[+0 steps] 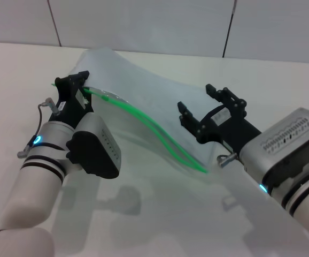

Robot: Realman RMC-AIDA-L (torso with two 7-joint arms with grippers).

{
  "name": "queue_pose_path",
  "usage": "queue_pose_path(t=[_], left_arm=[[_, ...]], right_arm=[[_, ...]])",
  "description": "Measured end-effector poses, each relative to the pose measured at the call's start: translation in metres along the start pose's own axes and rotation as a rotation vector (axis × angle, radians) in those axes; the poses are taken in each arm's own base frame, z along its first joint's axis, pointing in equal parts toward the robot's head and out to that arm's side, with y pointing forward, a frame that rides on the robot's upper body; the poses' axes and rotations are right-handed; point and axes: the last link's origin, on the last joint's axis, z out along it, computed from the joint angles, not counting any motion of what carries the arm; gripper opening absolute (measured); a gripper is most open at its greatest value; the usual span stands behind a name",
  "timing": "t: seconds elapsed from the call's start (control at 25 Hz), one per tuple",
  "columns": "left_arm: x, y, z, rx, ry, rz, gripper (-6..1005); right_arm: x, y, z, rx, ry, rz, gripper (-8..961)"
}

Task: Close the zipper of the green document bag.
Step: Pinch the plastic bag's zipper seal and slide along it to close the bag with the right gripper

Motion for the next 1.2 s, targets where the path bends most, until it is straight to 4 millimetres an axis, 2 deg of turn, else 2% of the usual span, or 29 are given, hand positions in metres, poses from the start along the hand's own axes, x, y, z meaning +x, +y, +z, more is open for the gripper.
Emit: queue_pose_path(t=[0.16,0.48,0.92,1.2], left_arm=[[0.002,0.0,0.0,0.002,0.011,0.003,54],[0.017,0.001,-0.001,-0.002,0.1,0.044,54],[0.025,0.002,-0.003,-0.003,0.152,0.073,55],[0.031,0.002,-0.004,-0.001,0.181,0.078,55]], right_arm=[[-0.005,0.011,-0.001,-0.051,0.001,-0.069,712],[-0.014,0.024,0.012,-0.129,0.003,-0.14,712],[-0.02,0.043,0.019,-0.202,-0.004,-0.191,712],[-0.025,0.047,0.024,-0.221,-0.015,-0.211,708]])
